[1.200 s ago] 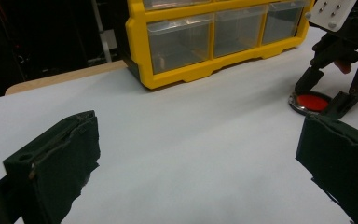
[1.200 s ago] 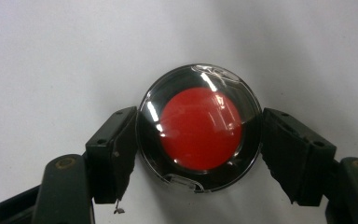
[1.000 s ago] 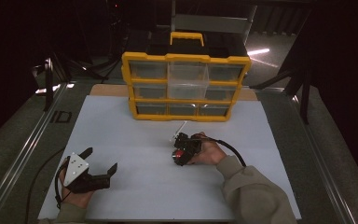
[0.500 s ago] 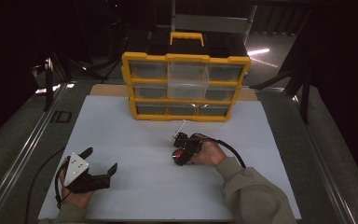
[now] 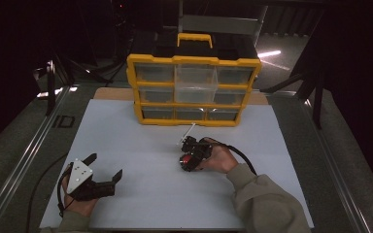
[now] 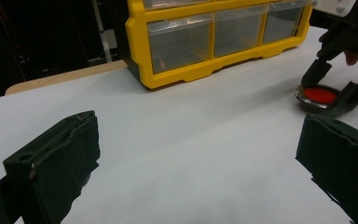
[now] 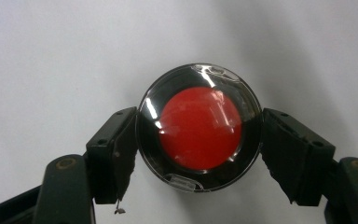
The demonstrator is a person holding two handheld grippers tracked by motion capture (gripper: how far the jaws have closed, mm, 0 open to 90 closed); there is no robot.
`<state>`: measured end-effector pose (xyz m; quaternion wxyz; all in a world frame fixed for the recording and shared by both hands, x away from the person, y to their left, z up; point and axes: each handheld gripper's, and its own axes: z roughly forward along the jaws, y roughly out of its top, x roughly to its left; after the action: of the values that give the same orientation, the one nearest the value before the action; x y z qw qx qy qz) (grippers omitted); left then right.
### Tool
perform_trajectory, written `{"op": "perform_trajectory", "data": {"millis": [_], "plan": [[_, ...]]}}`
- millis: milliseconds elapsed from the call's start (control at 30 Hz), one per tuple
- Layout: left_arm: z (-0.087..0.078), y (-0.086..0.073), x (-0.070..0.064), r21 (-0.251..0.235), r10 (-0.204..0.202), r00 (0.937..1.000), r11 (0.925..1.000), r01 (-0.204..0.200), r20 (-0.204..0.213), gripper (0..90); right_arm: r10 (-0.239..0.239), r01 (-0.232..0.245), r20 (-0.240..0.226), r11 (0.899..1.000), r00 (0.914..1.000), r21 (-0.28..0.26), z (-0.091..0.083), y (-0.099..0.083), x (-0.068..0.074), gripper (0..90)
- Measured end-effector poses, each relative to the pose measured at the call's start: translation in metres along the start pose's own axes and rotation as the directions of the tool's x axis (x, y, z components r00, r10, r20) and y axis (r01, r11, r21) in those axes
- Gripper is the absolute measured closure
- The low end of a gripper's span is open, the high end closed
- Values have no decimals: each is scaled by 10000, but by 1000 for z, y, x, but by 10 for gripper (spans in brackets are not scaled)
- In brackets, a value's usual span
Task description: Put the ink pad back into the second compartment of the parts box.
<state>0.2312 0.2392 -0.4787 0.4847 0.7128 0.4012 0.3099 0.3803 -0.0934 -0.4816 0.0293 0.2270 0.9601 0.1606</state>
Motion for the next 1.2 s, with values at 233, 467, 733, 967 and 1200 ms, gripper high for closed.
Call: {"op": "perform_trajectory", "data": {"millis": [233,467,733,967,1200], "plan": [[0,0,0,-22,-5,10000,10000,5,-12,0,169,-165,189,9997,9997,-178,-13,-1,-3,297],[0,0,0,-32,-17,10000,10000,17,-25,0,381,-374,274,9990,9989,-246,-24,-2,-4,297],[0,0,0,-38,-13,10000,10000,13,-26,0,607,-594,365,9976,9975,-370,-35,-2,-8,297],[0,0,0,-46,-22,10000,10000,22,-37,0,875,-851,444,9949,9952,-547,-46,-4,-13,297],[0,0,0,-44,-16,10000,10000,16,-31,0,1065,-1035,480,9928,9932,-610,-54,-6,-16,297]]}}
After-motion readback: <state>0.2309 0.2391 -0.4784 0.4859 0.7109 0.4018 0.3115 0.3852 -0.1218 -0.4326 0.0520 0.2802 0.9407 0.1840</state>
